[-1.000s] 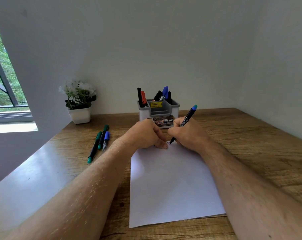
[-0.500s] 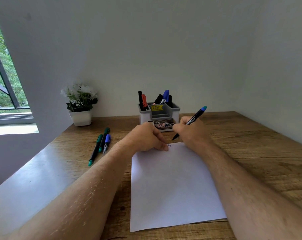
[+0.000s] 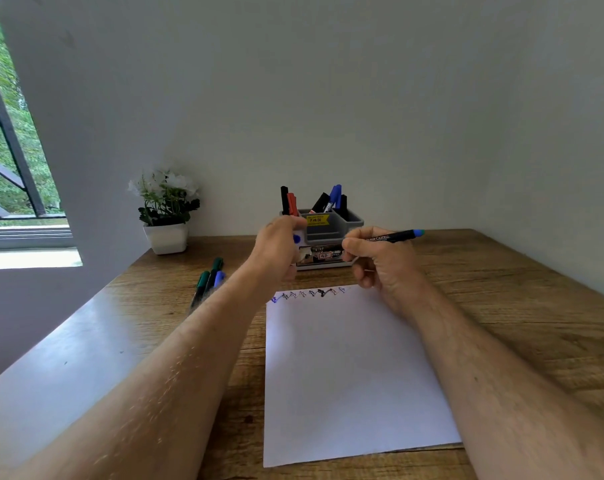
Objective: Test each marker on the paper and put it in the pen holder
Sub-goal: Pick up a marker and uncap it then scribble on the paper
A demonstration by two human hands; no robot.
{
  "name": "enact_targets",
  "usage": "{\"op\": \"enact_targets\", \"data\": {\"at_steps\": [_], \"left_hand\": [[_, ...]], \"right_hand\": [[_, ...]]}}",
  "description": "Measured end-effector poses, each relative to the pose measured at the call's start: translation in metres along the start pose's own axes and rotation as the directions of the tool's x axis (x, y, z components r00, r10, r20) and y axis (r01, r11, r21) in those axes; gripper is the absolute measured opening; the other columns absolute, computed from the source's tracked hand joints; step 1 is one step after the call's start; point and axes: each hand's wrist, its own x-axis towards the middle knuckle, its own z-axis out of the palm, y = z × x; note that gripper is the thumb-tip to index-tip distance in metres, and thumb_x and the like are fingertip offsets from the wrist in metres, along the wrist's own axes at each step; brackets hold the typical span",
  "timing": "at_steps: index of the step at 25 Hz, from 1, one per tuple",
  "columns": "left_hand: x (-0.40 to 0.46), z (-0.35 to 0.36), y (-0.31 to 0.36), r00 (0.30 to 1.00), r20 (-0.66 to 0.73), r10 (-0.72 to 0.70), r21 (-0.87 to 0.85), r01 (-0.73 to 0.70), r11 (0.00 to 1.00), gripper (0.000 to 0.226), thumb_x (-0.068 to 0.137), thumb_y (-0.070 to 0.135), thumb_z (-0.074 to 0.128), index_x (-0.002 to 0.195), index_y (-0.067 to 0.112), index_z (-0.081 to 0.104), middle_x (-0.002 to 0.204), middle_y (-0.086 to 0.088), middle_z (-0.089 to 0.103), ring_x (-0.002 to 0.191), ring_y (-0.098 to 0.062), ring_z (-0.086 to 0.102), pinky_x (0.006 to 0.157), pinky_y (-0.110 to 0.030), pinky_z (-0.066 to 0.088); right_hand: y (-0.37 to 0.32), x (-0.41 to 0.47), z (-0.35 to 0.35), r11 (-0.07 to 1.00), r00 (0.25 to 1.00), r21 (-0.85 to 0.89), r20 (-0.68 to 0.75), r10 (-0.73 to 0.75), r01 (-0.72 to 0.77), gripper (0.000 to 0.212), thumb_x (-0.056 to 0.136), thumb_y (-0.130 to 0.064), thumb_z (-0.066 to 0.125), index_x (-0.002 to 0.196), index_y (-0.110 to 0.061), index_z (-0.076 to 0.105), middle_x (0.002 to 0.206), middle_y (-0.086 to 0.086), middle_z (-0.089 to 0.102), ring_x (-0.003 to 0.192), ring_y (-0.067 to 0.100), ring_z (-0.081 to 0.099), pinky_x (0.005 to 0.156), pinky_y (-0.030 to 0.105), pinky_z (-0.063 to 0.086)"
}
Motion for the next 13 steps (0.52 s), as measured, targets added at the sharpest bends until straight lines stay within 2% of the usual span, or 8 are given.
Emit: {"op": "enact_targets", "data": {"at_steps": [2, 5, 7, 10, 13], "left_hand": [[0.002, -0.0011, 0.0003, 1.0, 0.002, -0.026, -0.03, 0.026, 0.999, 0.025, 0.103, 0.024, 0.041, 0.116, 0.02, 0.062, 0.073, -0.003, 0.044, 0.055, -0.012, 0.035, 0.045, -0.024, 0.031], [0.0004, -0.0016, 0.0002, 0.998, -0.018, -0.062, -0.123, 0.059, 0.991, 0.023, 0.105, 0.023, 0.041, 0.1, 0.027, 0.063, 0.075, -0.002, 0.047, 0.053, -0.01, 0.039, 0.04, -0.021, 0.035], [0.0002, -0.0013, -0.0016, 0.998, 0.007, -0.062, -0.221, 0.063, 0.973, 0.02, 0.105, 0.025, 0.045, 0.105, 0.019, 0.064, 0.073, -0.002, 0.049, 0.05, -0.009, 0.042, 0.044, -0.019, 0.043], [0.0034, -0.0009, -0.0044, 0.997, 0.009, -0.074, -0.336, 0.073, 0.939, 0.026, 0.103, 0.028, 0.049, 0.116, 0.011, 0.065, 0.08, -0.005, 0.048, 0.053, -0.009, 0.046, 0.051, -0.02, 0.055], [0.0033, 0.0002, -0.0045, 0.998, -0.01, -0.061, -0.321, 0.055, 0.946, 0.026, 0.103, 0.03, 0.049, 0.113, 0.012, 0.065, 0.081, -0.006, 0.049, 0.055, -0.009, 0.046, 0.056, -0.022, 0.056]], "right_hand": [[-0.001, -0.0016, 0.001, 0.994, 0.999, 0.107, 0.02, 0.033, -0.035, 0.011, 0.09, -0.008, 0.061, 0.089, -0.011, 0.071, 0.077, 0.013, 0.072, 0.046, 0.015, 0.057, 0.039, 0.021, 0.04], [-0.0038, -0.005, 0.0022, 0.972, 0.995, 0.22, 0.071, 0.067, -0.082, 0.025, 0.092, -0.012, 0.047, 0.097, -0.007, 0.072, 0.085, 0.018, 0.074, 0.05, 0.017, 0.061, 0.041, 0.021, 0.042], [-0.0055, -0.0066, 0.0035, 0.965, 0.993, 0.245, 0.098, 0.072, -0.094, 0.03, 0.092, -0.013, 0.042, 0.099, -0.006, 0.07, 0.086, 0.02, 0.074, 0.049, 0.018, 0.061, 0.042, 0.021, 0.041], [-0.0059, -0.008, 0.0057, 0.962, 0.99, 0.25, 0.109, 0.087, -0.112, 0.023, 0.092, -0.012, 0.04, 0.096, -0.009, 0.062, 0.084, 0.019, 0.074, 0.047, 0.018, 0.059, 0.041, 0.02, 0.04], [-0.0069, -0.0088, 0.0066, 0.961, 0.991, 0.257, 0.108, 0.078, -0.104, 0.016, 0.094, -0.013, 0.042, 0.093, -0.012, 0.057, 0.085, 0.019, 0.075, 0.046, 0.018, 0.059, 0.041, 0.021, 0.04]]}}
